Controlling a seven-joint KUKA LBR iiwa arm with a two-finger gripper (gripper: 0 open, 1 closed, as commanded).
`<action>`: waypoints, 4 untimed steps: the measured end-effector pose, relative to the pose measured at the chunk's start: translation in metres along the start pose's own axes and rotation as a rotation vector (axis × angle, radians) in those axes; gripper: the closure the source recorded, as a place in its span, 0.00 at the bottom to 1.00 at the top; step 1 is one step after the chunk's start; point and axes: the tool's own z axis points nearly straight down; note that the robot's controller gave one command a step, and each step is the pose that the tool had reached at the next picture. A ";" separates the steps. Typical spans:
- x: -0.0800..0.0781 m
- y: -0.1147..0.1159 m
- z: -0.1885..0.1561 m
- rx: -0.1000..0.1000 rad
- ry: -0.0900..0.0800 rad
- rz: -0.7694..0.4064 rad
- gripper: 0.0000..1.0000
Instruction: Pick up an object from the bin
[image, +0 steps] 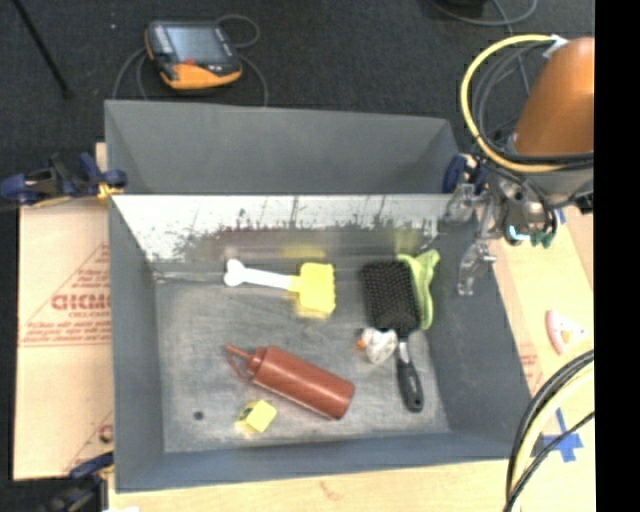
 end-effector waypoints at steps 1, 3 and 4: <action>-0.001 0.001 -0.006 0.002 -0.009 -0.003 0.00; -0.004 0.040 0.074 0.000 -0.006 0.086 0.00; -0.002 0.034 0.100 -0.004 -0.007 0.359 0.00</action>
Offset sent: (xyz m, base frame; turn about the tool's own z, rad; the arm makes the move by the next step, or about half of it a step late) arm 0.0005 0.0189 -0.1663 0.4477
